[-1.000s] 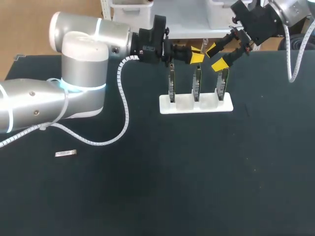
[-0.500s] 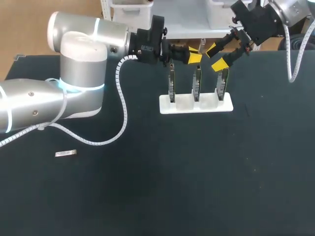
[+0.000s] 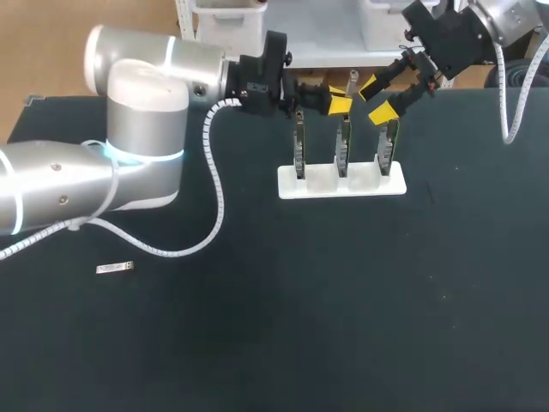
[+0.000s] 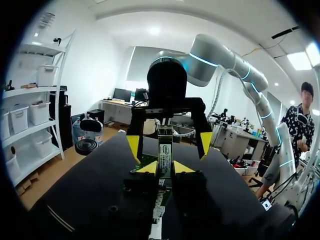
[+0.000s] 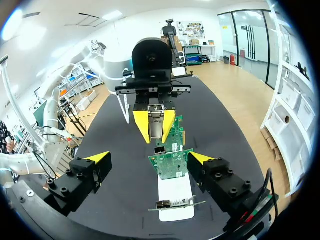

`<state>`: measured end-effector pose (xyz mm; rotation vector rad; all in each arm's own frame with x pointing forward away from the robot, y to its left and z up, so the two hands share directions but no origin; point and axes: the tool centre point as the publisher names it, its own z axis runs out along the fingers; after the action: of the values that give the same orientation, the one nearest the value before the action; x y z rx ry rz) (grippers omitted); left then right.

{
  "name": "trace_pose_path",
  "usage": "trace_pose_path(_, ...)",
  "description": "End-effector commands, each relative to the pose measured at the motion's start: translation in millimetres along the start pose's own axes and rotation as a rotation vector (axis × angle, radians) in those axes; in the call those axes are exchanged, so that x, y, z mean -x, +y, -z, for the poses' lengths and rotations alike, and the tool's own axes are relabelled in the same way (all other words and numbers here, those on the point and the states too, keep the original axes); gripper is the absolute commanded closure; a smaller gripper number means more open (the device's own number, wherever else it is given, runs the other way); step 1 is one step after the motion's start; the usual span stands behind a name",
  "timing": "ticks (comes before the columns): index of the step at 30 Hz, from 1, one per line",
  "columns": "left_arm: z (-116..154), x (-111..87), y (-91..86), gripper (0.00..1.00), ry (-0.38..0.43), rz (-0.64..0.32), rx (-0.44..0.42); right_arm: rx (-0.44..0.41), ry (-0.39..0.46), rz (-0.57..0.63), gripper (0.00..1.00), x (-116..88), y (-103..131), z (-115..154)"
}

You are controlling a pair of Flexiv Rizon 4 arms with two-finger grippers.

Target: Pick up the optical module with the left hand, and insert it into the network port with the right hand.

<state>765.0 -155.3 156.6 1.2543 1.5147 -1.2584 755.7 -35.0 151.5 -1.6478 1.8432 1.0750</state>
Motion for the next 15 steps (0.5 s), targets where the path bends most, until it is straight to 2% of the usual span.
trace_pose_path(1, -4.5, -1.9, 3.0, 1.00, -0.007, 0.008, -0.012, -0.005, 0.000, 0.000, 0.00, -0.2, 1.5, -0.5)
trace_pose_path(15, -5.1, 0.3, 1.4, 1.00, -0.007, -0.005, -0.012, -0.005, 0.000, 0.000, 0.00, -0.2, 1.5, -0.5)
